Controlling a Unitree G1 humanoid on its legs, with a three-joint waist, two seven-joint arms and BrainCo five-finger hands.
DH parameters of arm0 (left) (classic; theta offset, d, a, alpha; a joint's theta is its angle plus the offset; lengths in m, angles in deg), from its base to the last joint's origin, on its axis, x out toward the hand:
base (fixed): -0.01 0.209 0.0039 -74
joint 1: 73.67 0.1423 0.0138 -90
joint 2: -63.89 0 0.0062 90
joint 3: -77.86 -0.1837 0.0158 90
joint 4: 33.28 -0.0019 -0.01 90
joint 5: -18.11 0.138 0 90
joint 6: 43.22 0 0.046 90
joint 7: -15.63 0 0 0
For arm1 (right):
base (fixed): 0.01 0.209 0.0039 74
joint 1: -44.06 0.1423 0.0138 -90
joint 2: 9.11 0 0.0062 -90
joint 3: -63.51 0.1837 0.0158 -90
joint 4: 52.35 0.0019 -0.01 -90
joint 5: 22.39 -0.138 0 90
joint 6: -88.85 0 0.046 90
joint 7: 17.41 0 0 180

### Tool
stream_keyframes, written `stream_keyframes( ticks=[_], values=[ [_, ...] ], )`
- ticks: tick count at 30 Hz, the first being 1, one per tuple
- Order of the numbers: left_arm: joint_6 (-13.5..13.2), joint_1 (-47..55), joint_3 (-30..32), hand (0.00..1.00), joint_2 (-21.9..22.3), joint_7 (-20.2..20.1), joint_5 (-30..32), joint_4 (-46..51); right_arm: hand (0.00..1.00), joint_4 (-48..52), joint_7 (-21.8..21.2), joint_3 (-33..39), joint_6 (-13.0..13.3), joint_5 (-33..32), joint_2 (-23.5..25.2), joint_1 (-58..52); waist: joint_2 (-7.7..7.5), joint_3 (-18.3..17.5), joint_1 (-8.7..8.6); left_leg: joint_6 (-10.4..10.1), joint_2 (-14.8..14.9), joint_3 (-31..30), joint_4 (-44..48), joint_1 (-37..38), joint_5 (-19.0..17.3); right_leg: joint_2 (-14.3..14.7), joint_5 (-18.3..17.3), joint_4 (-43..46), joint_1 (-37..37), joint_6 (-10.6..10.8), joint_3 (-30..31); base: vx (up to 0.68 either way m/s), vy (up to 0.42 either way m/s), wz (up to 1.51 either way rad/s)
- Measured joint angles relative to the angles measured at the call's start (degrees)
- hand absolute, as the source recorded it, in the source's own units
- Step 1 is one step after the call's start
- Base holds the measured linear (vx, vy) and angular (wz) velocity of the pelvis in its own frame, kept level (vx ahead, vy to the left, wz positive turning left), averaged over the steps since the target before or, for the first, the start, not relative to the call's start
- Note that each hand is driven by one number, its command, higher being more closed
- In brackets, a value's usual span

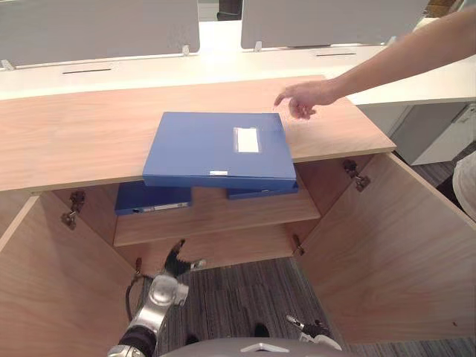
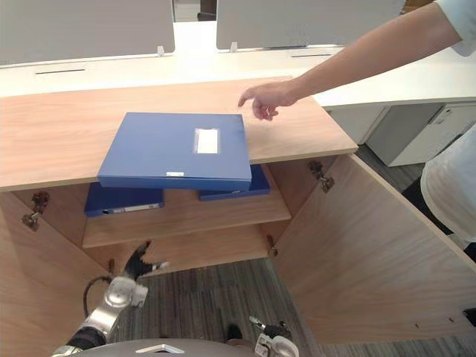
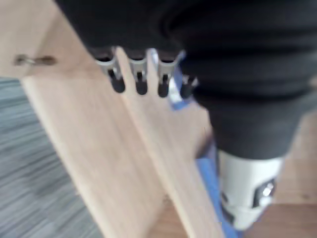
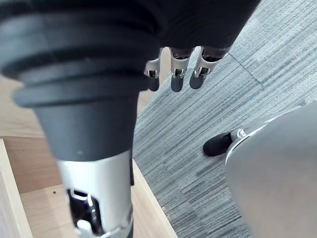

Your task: Walk over to the cabinet, pick up the folder, carry it to the office cabinet, place the folder inside the office cabinet, then close the office cabinet door

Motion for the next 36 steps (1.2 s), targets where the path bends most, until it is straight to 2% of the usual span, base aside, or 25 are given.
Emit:
stream_keyframes(
  ticks=[1, 2, 4, 7, 11, 21, 23, 29, 36],
  values=[
    [-0.6, 1.1, -0.3, 0.00, -1.0, -1.2, -0.8, 4.3, 0.00, 0.0, 0.0, 0.0, 0.0, 0.0, -0.1, 0.0, -0.02, 0.0, 0.00, 0.2, 0.0, -0.2, 0.0, 0.0, 0.1, 0.0, 0.0, 0.0, 0.0, 0.0, -0.1, 0.00, 0.000, 0.00],
    [-3.1, 3.4, -0.2, 0.00, -3.1, -2.8, -0.9, 10.1, 0.00, -0.1, 0.0, 0.0, -0.1, -0.2, -0.2, 0.0, -0.03, 0.0, -0.01, 0.3, 0.0, -0.7, 0.0, 0.1, 0.2, 0.0, 0.1, 0.0, 0.1, 0.2, -0.1, 0.01, -0.028, 0.09],
    [-6.3, 5.0, 1.1, 0.00, -4.9, -4.0, -0.8, 11.7, 0.00, -0.2, -0.1, 0.0, -0.1, -0.3, -0.4, -0.3, -0.01, -0.2, 0.13, 0.3, 0.0, -1.1, 0.3, 0.3, 0.2, 0.1, 0.1, 0.0, 0.6, 0.3, -0.3, 0.02, -0.028, 0.11],
    [-5.6, 7.1, 2.7, 0.00, -5.3, -4.3, -0.8, 8.8, 0.00, -0.2, -0.8, -0.6, -0.1, -0.3, -0.4, -0.4, -0.08, -0.2, 0.81, 0.4, 0.0, -1.2, 0.3, 1.3, 0.1, 0.1, 0.1, 0.0, 1.6, 0.2, -0.5, 0.00, 0.000, 0.00],
    [-5.4, 8.4, 2.9, 0.00, -5.3, -4.4, 0.9, 10.6, 0.00, -0.2, -1.6, -1.0, -0.1, -0.3, -0.3, -0.5, -0.50, -0.4, 0.94, 0.5, -0.2, -1.7, 0.0, 1.3, 0.2, -0.3, -0.4, 0.0, 1.7, 0.0, -1.3, -0.07, -0.017, 0.06],
    [-5.8, 12.7, 9.7, 0.00, -2.9, -1.4, -1.2, 22.6, 0.00, -0.2, -1.6, -1.0, 0.0, -0.4, -0.4, -1.3, -1.52, -0.8, 1.08, 0.6, -1.1, -4.2, 0.0, 1.4, 0.2, -1.4, -1.5, 0.7, 2.8, 0.9, -3.5, -0.03, 0.006, 0.13],
    [-6.1, 13.4, 11.1, 0.00, -2.6, -0.3, -1.6, 24.7, 0.00, -0.2, -1.6, -1.0, 0.0, -0.4, -0.3, -1.4, -1.89, -0.8, 1.60, 0.7, -1.3, -4.3, 0.0, 2.0, 0.2, -1.5, -1.5, 0.7, 3.6, 0.9, -3.6, 0.00, 0.011, 0.09],
    [-6.8, 14.9, 14.2, 0.00, -0.9, 2.0, -3.6, 30.2, 0.00, -0.2, -1.6, -1.8, 0.0, -0.3, -0.2, -1.5, -2.37, -1.1, 1.58, 1.3, -1.7, -5.6, 0.0, 2.4, 0.5, -1.9, -1.9, 1.3, 4.5, 0.7, -4.9, 0.00, 0.001, 0.10],
    [-8.0, 15.8, 16.9, 0.00, 0.9, 2.3, -5.9, 37.1, 0.00, -0.1, -1.6, -3.1, 0.1, -0.3, -0.2, -1.8, -2.52, -0.5, 2.16, 1.2, -1.7, -5.8, -0.1, 4.1, 0.3, -2.0, -2.5, 2.1, 5.9, 0.5, -5.1, -0.02, 0.001, 0.03]
  ],
)
